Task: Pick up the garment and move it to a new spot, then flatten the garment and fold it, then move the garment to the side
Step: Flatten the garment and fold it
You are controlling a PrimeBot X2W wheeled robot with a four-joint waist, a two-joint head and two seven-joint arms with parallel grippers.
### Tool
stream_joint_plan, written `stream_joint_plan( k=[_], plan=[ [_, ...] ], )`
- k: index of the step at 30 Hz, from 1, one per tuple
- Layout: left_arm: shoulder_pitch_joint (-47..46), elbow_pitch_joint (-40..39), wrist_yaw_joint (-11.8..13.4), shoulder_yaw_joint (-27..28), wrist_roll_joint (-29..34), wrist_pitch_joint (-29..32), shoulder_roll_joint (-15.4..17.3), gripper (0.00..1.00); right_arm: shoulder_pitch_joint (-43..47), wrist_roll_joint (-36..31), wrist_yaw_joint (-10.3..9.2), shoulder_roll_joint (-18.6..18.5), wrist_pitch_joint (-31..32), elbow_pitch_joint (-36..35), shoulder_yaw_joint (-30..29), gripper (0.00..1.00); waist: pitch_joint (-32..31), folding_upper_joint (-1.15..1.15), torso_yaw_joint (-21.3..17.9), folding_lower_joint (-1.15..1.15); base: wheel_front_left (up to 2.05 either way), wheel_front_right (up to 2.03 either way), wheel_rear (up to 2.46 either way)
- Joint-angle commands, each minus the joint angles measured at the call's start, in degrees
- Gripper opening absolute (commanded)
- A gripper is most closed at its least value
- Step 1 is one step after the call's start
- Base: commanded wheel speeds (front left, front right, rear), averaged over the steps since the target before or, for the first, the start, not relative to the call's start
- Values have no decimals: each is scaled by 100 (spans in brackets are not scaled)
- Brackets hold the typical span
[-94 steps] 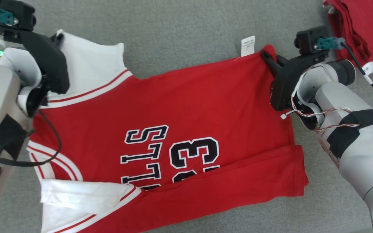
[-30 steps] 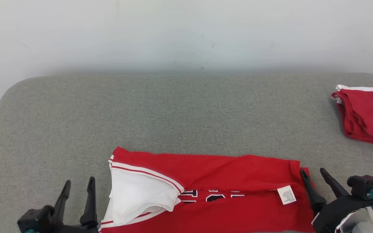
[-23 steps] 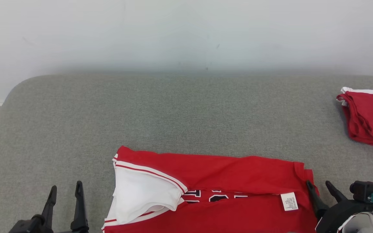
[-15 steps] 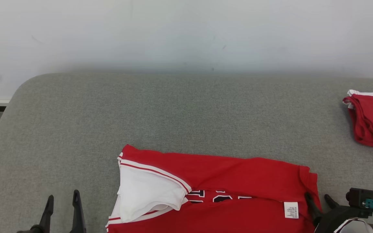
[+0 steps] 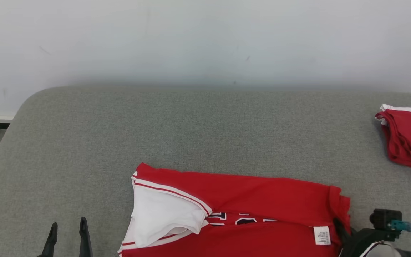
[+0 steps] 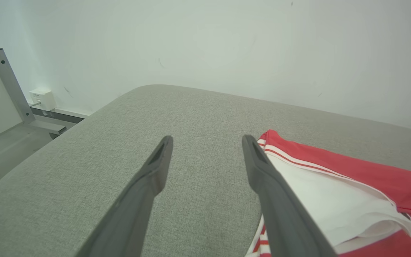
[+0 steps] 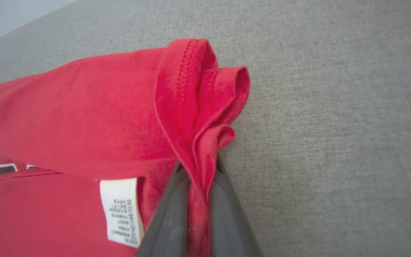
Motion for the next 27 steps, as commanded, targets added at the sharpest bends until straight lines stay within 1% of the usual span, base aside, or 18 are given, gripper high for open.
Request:
stream_joint_plan(
  k=[1,5,11,13,16,18,20,23,27],
  plan=[
    [60,10,-42,58,81,-17,-44,100,-76,57,-12,-148,-43,113,-16,0,-33,0,-33,0,0,0,0],
    [46,26,-108,124,177,-17,-117,100,-271,157,-12,-451,-125,298,-120,0,-62,0,-72,0,0,0,0],
    [31,29,-166,158,279,-17,-203,100,-426,144,-12,-1075,-177,619,-201,0,-96,0,-96,0,0,0,0],
    [33,32,-191,173,300,-17,-223,100,-472,173,-12,-1181,-149,655,-209,0,-105,0,-116,0,0,0,0],
    [65,35,-209,219,313,-17,-252,100,-529,131,-12,-1197,-91,526,-126,0,-130,0,-176,0,0,0,0],
    [86,41,-205,243,313,-17,-269,100,-524,201,-12,-1097,-39,318,-71,0,-150,0,-212,0,0,0,0],
    [105,52,-211,268,308,-17,-278,100,-501,305,-11,-977,19,-18,-23,0,-177,0,-240,0,0,0,0],
    [104,58,-213,289,307,-17,-293,100,-470,208,-11,-899,60,-573,179,0,-205,0,-282,0,0,0,0],
    [64,86,-229,262,324,-17,-303,100,-396,98,-11,-651,205,-1345,427,0,-227,0,-279,0,0,0,0]
  ],
)
